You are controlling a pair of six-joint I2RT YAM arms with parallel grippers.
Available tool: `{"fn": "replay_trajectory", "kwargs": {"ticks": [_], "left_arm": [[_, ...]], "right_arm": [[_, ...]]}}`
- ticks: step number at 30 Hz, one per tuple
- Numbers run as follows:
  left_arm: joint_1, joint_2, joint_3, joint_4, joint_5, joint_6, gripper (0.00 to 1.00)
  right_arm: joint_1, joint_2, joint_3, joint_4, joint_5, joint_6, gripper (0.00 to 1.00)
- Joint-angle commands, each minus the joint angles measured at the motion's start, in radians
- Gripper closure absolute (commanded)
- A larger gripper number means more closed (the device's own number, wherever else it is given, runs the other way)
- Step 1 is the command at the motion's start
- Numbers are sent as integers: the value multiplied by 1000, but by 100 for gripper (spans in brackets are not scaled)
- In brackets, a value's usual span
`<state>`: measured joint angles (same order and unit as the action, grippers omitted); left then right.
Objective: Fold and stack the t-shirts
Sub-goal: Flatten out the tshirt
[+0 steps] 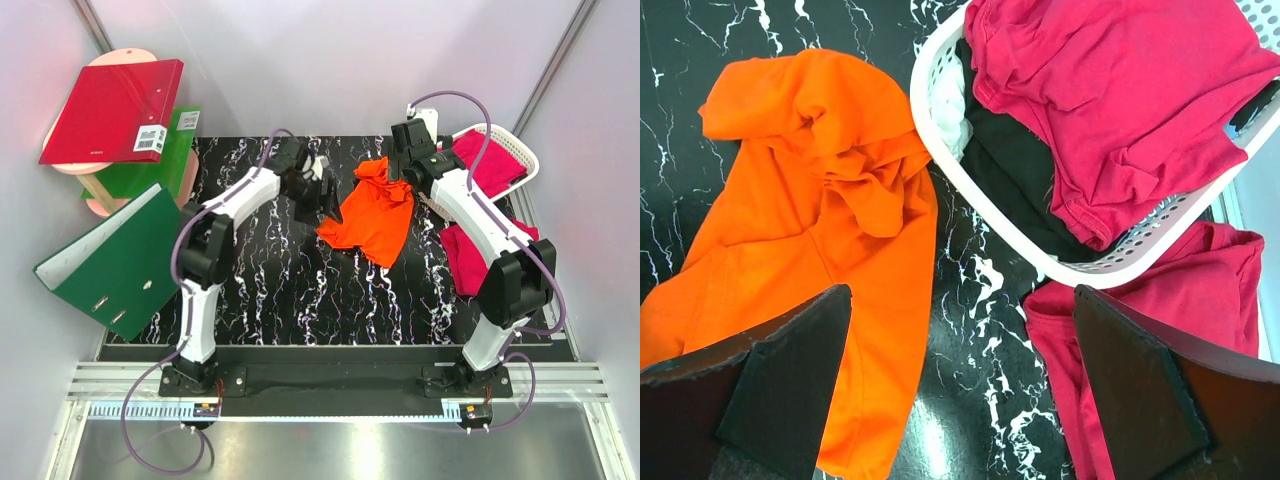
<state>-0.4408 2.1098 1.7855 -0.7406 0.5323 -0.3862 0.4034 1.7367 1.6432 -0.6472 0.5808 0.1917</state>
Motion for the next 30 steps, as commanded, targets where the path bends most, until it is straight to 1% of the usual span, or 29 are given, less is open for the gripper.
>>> {"fn": "replay_trajectory", "kwargs": {"ticks": [1, 4, 6, 12, 19, 20, 22, 24, 25, 26, 27, 28, 30], "left_arm": [[-29, 73, 78, 1, 98, 1, 32], [-44, 105, 112, 1, 103, -3, 41], [-49, 121, 127, 1, 101, -5, 42], [-55, 162, 124, 0, 95, 0, 36], [-64, 193, 123, -25, 58, 24, 35], [-64, 190, 123, -29, 48, 26, 32], [-64, 188, 117, -29, 46, 27, 31], [-64, 200, 123, -29, 60, 24, 43], [-67, 205, 126, -29, 75, 26, 53], [-68, 216, 127, -29, 80, 26, 80], [-70, 219, 130, -31, 84, 26, 98], [-72, 210, 130, -31, 86, 23, 100], [-72, 191, 126, -31, 77, 23, 100]], "right_arm": [[6, -12, 6, -5, -12, 8, 0], [6, -9, 7, -8, -15, 8, 0], [5, -5, 10, -9, -18, 8, 0], [6, -5, 17, -12, -15, 8, 0], [6, 0, 17, -14, -9, 2, 0], [8, 1, 17, -14, -9, 3, 0], [6, 1, 15, -16, -13, 3, 0], [6, 3, 15, -16, -15, 5, 1], [6, 4, 17, -17, -15, 3, 0], [6, 4, 17, -19, -16, 3, 0], [6, 4, 17, -17, -16, -3, 0], [6, 4, 17, -17, -16, -5, 0], [6, 3, 17, -20, -15, -8, 0]]}}
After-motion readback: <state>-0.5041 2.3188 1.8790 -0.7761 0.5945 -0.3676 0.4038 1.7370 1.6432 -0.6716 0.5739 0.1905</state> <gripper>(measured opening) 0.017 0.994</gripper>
